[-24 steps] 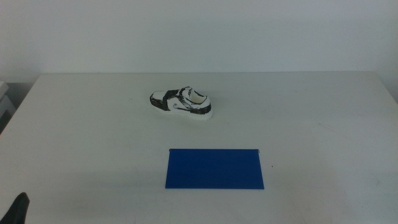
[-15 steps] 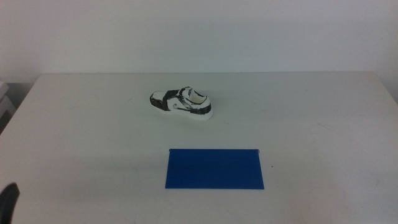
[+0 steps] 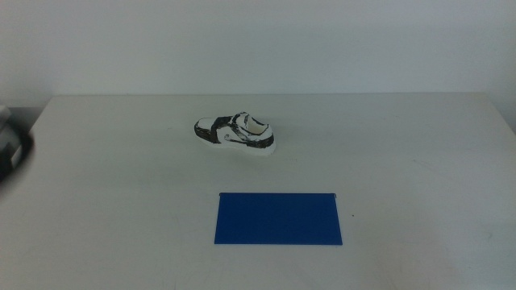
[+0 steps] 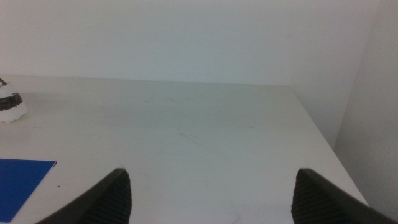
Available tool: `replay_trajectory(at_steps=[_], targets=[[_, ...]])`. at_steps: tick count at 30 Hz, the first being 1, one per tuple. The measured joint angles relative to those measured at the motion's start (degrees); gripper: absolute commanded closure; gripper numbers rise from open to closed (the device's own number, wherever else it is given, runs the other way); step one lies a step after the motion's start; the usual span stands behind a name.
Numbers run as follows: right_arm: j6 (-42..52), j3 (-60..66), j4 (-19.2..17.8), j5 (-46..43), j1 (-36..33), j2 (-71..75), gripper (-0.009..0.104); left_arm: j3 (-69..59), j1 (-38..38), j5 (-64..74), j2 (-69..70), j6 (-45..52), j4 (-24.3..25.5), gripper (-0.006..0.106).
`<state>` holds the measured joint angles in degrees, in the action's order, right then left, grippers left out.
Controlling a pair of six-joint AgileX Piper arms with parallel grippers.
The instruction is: Use one arm to grab the shoe from the table and place it on the mat.
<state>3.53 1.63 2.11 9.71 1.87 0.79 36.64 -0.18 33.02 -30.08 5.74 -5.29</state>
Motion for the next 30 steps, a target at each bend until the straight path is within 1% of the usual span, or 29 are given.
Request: replay_trajectory(at_steps=[11,16,21,26,28,30], targets=[[0.0,0.0,0.0,0.0,0.0,0.0,0.029,21.91,-0.06,13.33,-20.07,-0.05,-2.97,0.011],[0.0,0.0,0.0,0.0,0.0,0.0,0.029,29.83,-0.06,16.01,-29.61,0.21,-6.16,0.011],[0.0,0.0,0.0,0.0,0.0,0.0,0.029,34.82,-0.15,18.51,-37.05,1.31,-8.87,0.011],[0.0,0.0,0.0,0.0,0.0,0.0,0.029,38.82,-0.18,18.71,-45.58,4.68,-14.14,0.011],[0.0,0.0,0.0,0.0,0.0,0.0,0.029,40.85,-1.08,18.85,-48.07,5.16,-14.84,0.011],[0.0,0.0,0.0,0.0,0.0,0.0,0.029,42.96,-2.6,18.8,-50.27,5.1,-14.52,0.011]])
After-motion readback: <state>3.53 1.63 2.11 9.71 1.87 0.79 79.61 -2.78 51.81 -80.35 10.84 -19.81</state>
